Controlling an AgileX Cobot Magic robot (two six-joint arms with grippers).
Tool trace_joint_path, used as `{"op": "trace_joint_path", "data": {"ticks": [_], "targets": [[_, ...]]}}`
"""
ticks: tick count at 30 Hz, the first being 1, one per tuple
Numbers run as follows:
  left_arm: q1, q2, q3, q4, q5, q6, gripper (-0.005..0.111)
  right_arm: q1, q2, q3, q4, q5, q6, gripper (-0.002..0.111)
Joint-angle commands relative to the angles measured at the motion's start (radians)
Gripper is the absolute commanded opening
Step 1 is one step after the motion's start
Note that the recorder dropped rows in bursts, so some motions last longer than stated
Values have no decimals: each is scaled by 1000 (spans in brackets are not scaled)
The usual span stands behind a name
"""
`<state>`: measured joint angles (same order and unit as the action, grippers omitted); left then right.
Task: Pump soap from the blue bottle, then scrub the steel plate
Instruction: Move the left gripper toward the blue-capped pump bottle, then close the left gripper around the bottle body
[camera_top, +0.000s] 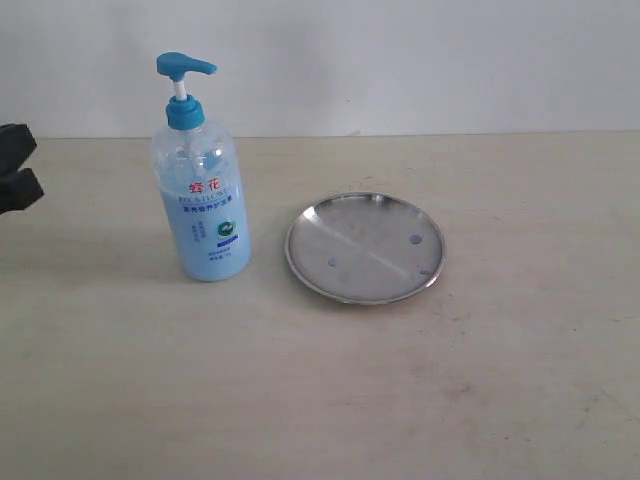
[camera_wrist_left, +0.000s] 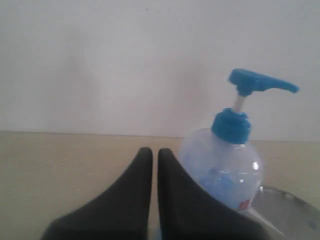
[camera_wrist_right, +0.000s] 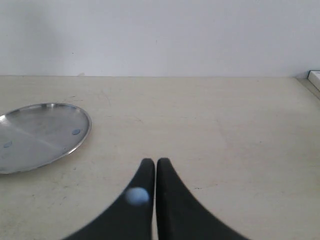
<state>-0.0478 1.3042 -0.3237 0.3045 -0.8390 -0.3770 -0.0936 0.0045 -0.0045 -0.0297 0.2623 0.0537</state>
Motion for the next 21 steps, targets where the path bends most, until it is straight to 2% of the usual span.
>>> {"op": "trace_joint_path", "data": {"ticks": [1, 3, 7, 9, 11, 12, 15, 16, 21], "targets": [[-3, 246, 14, 70, -285, 133, 4, -5, -5, 4, -5, -4, -4, 0], [-3, 352, 14, 218, -348, 173, 4, -5, -5, 4, -5, -4, -4, 0], [-3, 488, 0, 219, -382, 218, 4, -5, -5, 4, -5, -4, -4, 0], [-3, 540, -28, 286, -382, 294, 10, -5, -5, 4, -5, -4, -4, 0], [-3, 579, -67, 354, -382, 284, 35, -5, -5, 4, -5, -4, -4, 0], [-3, 591, -86, 378, -382, 243, 52, -5, -5, 4, -5, -4, -4, 0], [-3, 619, -134, 383, -382, 183, 96, -5, -5, 4, -5, -4, -4, 0], [-3, 630, -153, 383, -382, 183, 107, -5, -5, 4, -5, -4, -4, 0], [-3, 692, -235, 395, -382, 176, 109, -5, -5, 4, -5, -4, -4, 0]]}}
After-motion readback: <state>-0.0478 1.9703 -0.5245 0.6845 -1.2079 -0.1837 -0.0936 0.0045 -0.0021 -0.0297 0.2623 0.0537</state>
